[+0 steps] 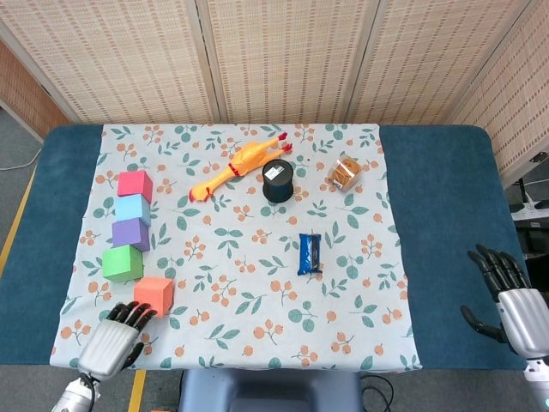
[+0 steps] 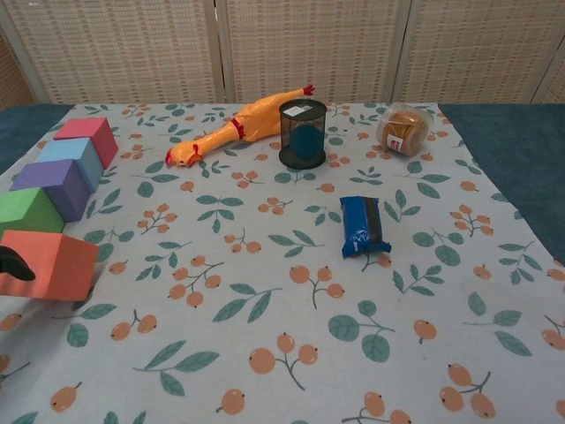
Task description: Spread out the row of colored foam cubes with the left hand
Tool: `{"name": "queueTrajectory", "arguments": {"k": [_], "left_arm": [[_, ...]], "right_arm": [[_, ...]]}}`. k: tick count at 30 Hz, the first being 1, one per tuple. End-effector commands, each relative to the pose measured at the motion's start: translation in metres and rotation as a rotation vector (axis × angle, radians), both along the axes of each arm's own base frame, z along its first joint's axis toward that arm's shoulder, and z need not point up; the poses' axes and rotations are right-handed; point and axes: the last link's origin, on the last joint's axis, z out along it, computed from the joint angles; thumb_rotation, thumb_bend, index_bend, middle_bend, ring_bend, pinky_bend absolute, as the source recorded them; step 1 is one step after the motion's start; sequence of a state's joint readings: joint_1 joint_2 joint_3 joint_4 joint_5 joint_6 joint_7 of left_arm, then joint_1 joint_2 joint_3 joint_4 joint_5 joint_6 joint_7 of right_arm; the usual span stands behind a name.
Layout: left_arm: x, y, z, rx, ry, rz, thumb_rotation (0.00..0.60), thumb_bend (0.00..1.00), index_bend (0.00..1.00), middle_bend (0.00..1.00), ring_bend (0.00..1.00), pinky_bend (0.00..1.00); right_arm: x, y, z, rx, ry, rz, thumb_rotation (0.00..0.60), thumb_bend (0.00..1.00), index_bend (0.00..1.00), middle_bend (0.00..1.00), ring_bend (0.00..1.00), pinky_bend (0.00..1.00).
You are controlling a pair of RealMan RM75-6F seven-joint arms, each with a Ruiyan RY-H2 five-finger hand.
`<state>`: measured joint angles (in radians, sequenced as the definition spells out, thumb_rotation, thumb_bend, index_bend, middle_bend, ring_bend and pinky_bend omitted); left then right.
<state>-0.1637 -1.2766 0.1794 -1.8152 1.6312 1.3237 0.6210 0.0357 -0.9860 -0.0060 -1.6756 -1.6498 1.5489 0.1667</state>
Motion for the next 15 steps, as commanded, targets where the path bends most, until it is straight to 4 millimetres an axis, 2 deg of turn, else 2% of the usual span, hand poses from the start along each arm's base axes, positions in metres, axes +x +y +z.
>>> {"name": "queueTrajectory", "arguments": {"k": [1, 5, 9, 12, 15], "left_arm": [[0.011, -0.013, -0.006, -0.026, -0.009, -0.042, 0.600, 0.41, 0.21, 0.18, 0.16, 0.25], [0.017, -0.019, 0.001, 0.012, -0.022, -0.085, 0.600, 0.41, 0.19, 0.18, 0.17, 0.26], [0.018, -0.018, 0.013, 0.081, -0.063, -0.115, 0.600, 0.41, 0.08, 0.15, 0.17, 0.27], [0.016, -0.005, 0.019, 0.123, -0.096, -0.135, 0.600, 0.41, 0.01, 0.09, 0.13, 0.26], [0.007, 0.018, 0.021, 0.136, -0.100, -0.145, 0.600, 0.41, 0.00, 0.02, 0.03, 0.17]], "right_arm": [[0.000, 0.000, 0.001, -0.003, -0.003, 0.000, 0.600, 0.21, 0.00, 0.00, 0.00, 0.00], [-0.001, 0.000, 0.002, -0.004, -0.004, -0.002, 0.600, 0.21, 0.00, 0.00, 0.00, 0.00], [-0.001, -0.001, 0.000, 0.006, -0.002, -0.006, 0.600, 0.21, 0.00, 0.00, 0.00, 0.00], [-0.001, -0.001, -0.001, 0.012, 0.000, -0.006, 0.600, 0.21, 0.00, 0.00, 0.00, 0.00], [-0.001, -0.001, -0.003, 0.018, 0.001, -0.008, 0.600, 0.21, 0.00, 0.00, 0.00, 0.00]]}}
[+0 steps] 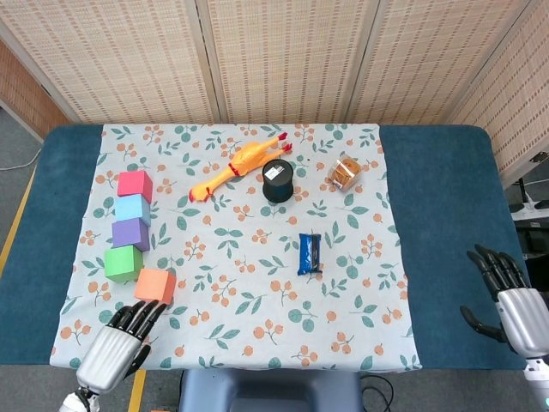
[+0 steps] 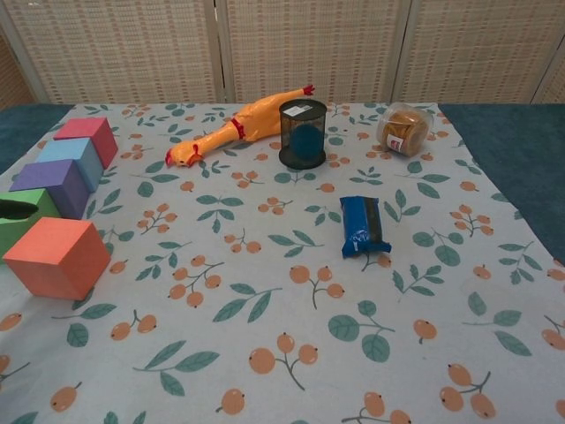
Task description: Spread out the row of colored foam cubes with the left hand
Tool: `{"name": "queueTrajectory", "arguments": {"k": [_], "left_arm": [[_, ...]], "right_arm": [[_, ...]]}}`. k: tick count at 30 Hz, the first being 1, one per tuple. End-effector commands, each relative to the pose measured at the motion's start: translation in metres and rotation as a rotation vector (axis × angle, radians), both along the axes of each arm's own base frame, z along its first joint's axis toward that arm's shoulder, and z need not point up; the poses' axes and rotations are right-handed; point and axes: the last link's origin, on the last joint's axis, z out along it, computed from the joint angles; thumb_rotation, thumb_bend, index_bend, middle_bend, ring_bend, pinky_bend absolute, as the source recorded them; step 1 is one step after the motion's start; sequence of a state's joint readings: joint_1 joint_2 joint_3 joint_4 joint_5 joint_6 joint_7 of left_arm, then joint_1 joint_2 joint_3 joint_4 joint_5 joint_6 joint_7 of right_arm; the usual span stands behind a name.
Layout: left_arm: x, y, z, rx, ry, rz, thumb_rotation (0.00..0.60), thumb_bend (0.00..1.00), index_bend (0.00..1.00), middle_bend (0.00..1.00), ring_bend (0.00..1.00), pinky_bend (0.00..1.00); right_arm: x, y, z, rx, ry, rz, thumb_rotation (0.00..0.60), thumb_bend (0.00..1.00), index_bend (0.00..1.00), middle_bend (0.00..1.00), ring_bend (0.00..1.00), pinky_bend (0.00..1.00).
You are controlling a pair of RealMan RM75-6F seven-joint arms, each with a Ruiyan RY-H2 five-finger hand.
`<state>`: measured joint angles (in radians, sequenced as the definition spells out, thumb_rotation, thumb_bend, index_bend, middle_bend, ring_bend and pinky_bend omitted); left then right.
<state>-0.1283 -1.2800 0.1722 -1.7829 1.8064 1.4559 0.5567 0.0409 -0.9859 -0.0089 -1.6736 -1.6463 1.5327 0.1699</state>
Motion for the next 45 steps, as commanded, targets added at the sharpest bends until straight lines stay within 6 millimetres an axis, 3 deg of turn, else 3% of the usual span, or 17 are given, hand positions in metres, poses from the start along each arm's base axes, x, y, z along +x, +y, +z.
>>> {"name": "queueTrajectory", "arguments": {"k": [1, 4, 9, 18, 30, 34, 38, 45], "left_arm": [[-0.013, 0.031, 0.004, 0.022, 0.000, -0.008, 0.600, 0.41, 0.00, 0.00, 0.01, 0.12], [-0.025, 0.051, -0.001, -0.043, 0.016, 0.047, 0.600, 0.39, 0.00, 0.00, 0.00, 0.03], [-0.038, 0.069, -0.011, -0.101, 0.080, 0.101, 0.600, 0.37, 0.00, 0.00, 0.00, 0.02], [-0.044, 0.093, -0.027, -0.087, 0.123, 0.107, 0.600, 0.35, 0.00, 0.00, 0.00, 0.01], [-0.049, 0.110, -0.037, -0.110, 0.062, 0.136, 0.600, 0.34, 0.00, 0.00, 0.01, 0.00], [-0.049, 0.113, -0.040, -0.116, 0.072, 0.142, 0.600, 0.41, 0.01, 0.11, 0.13, 0.02], [-0.048, 0.114, -0.042, -0.108, 0.066, 0.155, 0.600, 0.47, 0.05, 0.24, 0.26, 0.11], [-0.033, 0.109, -0.040, -0.068, 0.021, 0.118, 0.600, 0.50, 0.07, 0.34, 0.37, 0.19]], "right_arm": [[0.000, 0.000, -0.001, 0.004, 0.002, -0.001, 0.600, 0.21, 0.00, 0.00, 0.00, 0.00], [0.001, 0.001, -0.003, 0.007, 0.006, -0.002, 0.600, 0.21, 0.00, 0.00, 0.00, 0.00], [0.001, 0.001, -0.008, 0.017, 0.018, -0.006, 0.600, 0.21, 0.00, 0.00, 0.00, 0.00], [0.000, 0.000, -0.008, 0.024, 0.020, -0.009, 0.600, 0.21, 0.00, 0.00, 0.00, 0.00], [-0.001, 0.000, -0.008, 0.025, 0.019, -0.014, 0.600, 0.21, 0.00, 0.00, 0.00, 0.00], [-0.002, -0.001, -0.008, 0.039, 0.016, -0.020, 0.600, 0.21, 0.00, 0.00, 0.00, 0.00], [-0.003, -0.002, -0.008, 0.041, 0.022, -0.018, 0.600, 0.22, 0.00, 0.00, 0.00, 0.00], [-0.003, -0.003, -0.004, 0.037, 0.003, -0.021, 0.600, 0.23, 0.00, 0.00, 0.00, 0.00]]}}
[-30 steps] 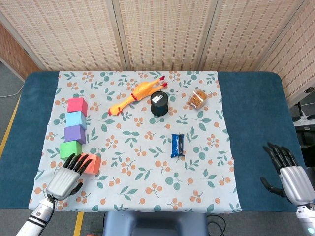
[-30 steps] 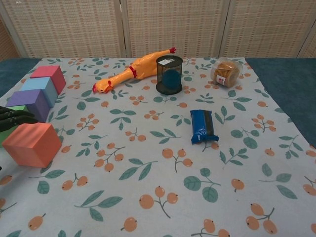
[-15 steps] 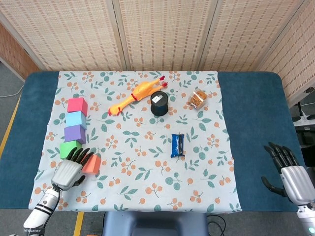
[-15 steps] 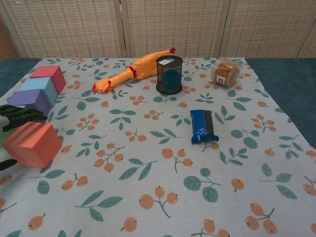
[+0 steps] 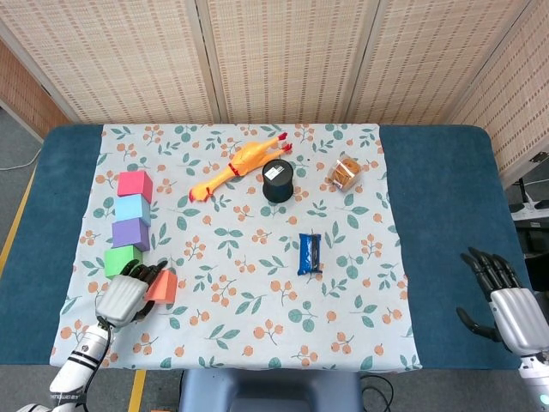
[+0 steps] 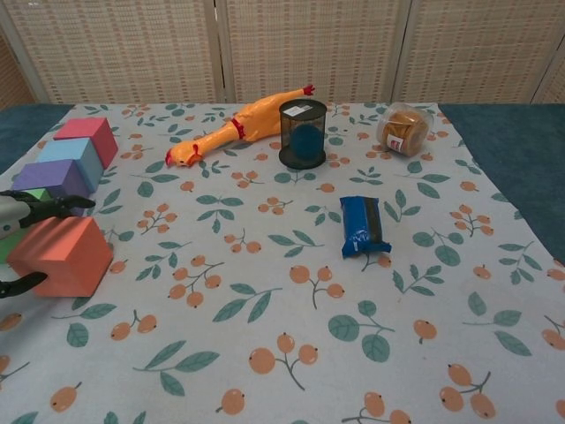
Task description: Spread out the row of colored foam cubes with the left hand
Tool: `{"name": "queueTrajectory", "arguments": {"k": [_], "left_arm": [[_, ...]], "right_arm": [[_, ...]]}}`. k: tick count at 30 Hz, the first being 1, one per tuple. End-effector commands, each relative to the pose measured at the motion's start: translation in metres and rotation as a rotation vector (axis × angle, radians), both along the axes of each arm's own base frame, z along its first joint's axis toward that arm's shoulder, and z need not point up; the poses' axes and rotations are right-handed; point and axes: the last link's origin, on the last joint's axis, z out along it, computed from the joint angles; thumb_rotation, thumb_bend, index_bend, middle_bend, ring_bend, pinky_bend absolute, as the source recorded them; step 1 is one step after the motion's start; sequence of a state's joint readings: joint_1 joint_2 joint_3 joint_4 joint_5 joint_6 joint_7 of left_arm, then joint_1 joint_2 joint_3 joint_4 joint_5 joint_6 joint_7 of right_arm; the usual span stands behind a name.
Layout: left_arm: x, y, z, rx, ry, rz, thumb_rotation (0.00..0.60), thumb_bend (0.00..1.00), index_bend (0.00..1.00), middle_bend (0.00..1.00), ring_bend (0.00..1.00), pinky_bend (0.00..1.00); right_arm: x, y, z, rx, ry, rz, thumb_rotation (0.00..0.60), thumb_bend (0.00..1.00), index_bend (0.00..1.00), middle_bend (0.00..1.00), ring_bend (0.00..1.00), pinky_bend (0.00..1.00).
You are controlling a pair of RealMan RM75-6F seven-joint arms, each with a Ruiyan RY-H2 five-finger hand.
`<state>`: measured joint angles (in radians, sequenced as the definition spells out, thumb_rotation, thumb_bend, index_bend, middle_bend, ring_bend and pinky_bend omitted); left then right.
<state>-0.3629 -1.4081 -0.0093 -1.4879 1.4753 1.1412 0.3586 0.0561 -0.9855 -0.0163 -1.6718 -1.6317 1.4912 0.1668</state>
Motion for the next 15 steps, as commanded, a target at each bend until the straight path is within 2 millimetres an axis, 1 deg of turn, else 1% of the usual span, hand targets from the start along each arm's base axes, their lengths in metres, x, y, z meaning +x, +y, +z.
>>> {"name": "queueTrajectory", "arguments": {"k": [1, 4, 7, 12, 15], "left_arm": [[0.012, -0.003, 0.002, 0.025, -0.036, -0.034, 0.600, 0.50, 0.07, 0.35, 0.38, 0.19], [0.029, -0.005, 0.002, 0.070, -0.087, -0.073, 0.600, 0.50, 0.09, 0.38, 0.41, 0.23], [0.049, -0.004, -0.007, 0.059, -0.133, -0.096, 0.600, 0.50, 0.10, 0.38, 0.42, 0.26], [0.089, 0.006, -0.038, -0.025, -0.195, -0.148, 0.600, 0.48, 0.08, 0.36, 0.39, 0.24], [0.102, 0.013, -0.056, -0.041, -0.178, -0.170, 0.600, 0.46, 0.05, 0.33, 0.33, 0.20]], "right_arm": [[0.000, 0.000, 0.001, 0.001, -0.013, -0.001, 0.600, 0.23, 0.00, 0.00, 0.00, 0.00], [0.000, -0.001, 0.003, -0.001, -0.022, 0.001, 0.600, 0.23, 0.00, 0.00, 0.00, 0.00], [-0.001, -0.002, 0.003, 0.003, -0.029, -0.006, 0.600, 0.23, 0.00, 0.00, 0.00, 0.00], [-0.003, -0.004, 0.000, 0.021, -0.025, -0.013, 0.600, 0.23, 0.00, 0.00, 0.00, 0.00], [-0.003, -0.005, 0.000, 0.021, -0.031, -0.018, 0.600, 0.23, 0.00, 0.00, 0.00, 0.00]]}}
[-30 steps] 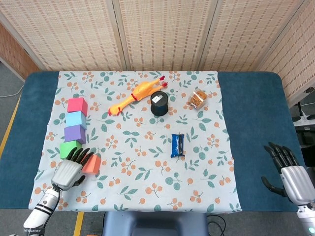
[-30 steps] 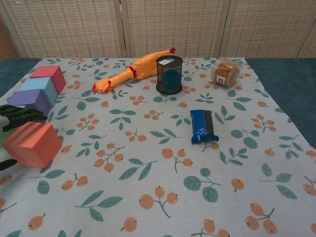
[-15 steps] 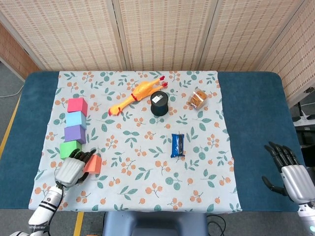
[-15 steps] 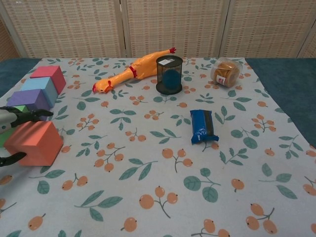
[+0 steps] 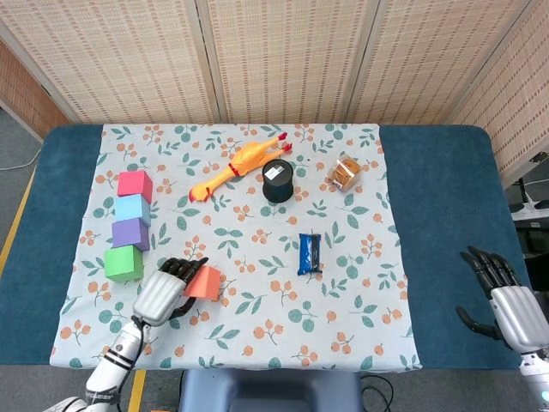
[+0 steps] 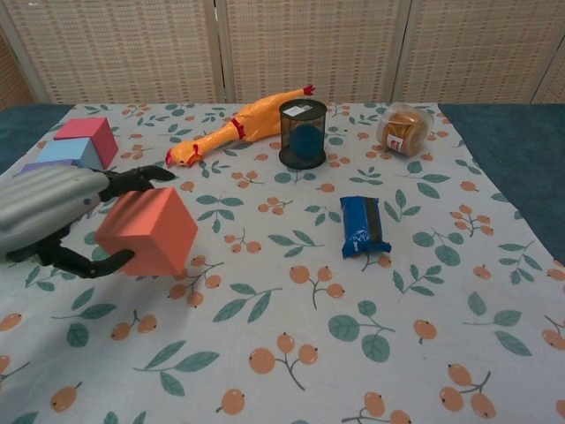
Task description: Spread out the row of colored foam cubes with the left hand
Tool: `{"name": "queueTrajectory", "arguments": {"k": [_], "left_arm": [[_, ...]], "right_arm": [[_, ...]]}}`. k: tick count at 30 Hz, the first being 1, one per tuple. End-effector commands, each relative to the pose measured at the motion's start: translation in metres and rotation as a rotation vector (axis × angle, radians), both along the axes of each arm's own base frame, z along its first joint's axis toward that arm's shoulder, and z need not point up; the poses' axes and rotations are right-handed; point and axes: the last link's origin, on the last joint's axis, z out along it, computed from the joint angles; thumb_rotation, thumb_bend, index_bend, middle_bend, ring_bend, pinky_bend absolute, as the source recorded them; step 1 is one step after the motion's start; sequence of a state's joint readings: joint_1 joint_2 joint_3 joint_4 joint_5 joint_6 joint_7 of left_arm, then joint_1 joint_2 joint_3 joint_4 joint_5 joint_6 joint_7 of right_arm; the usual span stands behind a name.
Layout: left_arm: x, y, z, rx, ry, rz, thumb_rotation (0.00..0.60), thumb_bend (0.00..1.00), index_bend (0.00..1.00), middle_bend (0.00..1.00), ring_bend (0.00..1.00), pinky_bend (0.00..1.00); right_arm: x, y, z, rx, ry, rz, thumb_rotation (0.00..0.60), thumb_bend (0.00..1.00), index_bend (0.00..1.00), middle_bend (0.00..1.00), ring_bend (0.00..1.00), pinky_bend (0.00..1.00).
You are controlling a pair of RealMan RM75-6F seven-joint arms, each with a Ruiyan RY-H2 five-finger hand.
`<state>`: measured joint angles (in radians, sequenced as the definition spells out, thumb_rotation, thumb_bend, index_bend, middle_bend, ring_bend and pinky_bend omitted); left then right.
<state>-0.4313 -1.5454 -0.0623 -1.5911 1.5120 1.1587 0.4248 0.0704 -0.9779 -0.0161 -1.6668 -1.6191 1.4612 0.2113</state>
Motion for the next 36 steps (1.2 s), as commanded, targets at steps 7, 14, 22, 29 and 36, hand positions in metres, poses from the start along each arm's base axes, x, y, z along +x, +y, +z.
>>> {"name": "queueTrajectory", "arguments": {"k": [7, 14, 22, 29, 36], "left_arm": [[0.022, 0.019, -0.032, -0.022, 0.027, -0.022, 0.600, 0.40, 0.00, 0.05, 0.04, 0.12], [0.015, 0.012, -0.018, -0.040, 0.028, -0.007, 0.600, 0.39, 0.00, 0.00, 0.00, 0.11], [-0.007, 0.013, 0.015, 0.080, 0.052, -0.003, 0.600, 0.36, 0.00, 0.01, 0.11, 0.07], [-0.060, 0.018, 0.036, 0.092, 0.076, 0.144, 0.600, 0.37, 0.00, 0.03, 0.23, 0.07], [-0.076, 0.017, 0.032, 0.047, 0.103, 0.159, 0.600, 0.35, 0.00, 0.04, 0.22, 0.03]], "right_arm": [[-0.002, -0.001, 0.001, 0.005, -0.008, -0.009, 0.600, 0.23, 0.00, 0.00, 0.00, 0.00], [-0.002, -0.001, -0.004, 0.021, 0.004, -0.011, 0.600, 0.23, 0.00, 0.00, 0.00, 0.00], [0.001, 0.003, 0.001, 0.004, -0.007, 0.007, 0.600, 0.23, 0.00, 0.00, 0.00, 0.00], [0.001, 0.004, -0.002, 0.027, -0.017, 0.012, 0.600, 0.23, 0.00, 0.00, 0.00, 0.00], [0.007, 0.010, -0.001, 0.023, -0.033, 0.026, 0.600, 0.23, 0.00, 0.00, 0.00, 0.00]]}}
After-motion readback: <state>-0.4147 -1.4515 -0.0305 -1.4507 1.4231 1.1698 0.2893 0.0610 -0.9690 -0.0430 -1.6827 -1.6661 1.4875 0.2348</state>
